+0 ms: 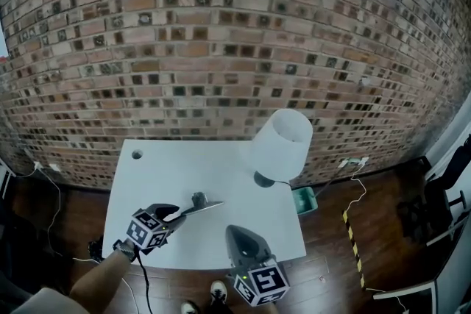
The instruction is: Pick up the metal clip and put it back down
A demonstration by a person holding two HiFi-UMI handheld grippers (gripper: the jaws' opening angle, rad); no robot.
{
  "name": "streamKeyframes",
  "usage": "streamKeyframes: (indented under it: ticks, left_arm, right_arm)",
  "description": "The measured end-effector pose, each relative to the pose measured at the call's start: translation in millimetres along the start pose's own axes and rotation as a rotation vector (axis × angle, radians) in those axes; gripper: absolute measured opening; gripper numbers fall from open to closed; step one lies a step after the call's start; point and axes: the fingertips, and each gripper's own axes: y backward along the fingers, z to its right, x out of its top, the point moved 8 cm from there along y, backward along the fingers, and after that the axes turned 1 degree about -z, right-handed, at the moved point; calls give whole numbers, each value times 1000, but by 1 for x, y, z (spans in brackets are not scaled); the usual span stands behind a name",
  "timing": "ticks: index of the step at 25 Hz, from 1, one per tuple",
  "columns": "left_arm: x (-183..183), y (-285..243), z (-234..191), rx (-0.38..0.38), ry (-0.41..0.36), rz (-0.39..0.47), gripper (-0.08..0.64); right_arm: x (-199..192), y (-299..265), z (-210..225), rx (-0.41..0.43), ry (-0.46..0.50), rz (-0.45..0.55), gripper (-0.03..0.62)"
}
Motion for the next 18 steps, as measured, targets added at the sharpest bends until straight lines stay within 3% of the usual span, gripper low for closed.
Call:
streamKeyframes:
  ticks: [3, 8, 13, 18]
  left_arm:
    - [-5, -32, -9, -14, -17, -73, 163]
    - [-15, -75, -25, -28, 45, -144, 164]
    - [-35, -107, -37, -48, -44, -314, 193]
    - [-47, -125, -48, -45, -38, -344, 192]
  right_arm:
    - [-8, -10, 16, 1, -22, -17, -15]
    - [-21, -23, 37, 13, -43, -40, -15]
    - [-33, -35, 53, 21, -61, -67, -15]
    - [-43, -43, 64, 27, -77, -85, -15]
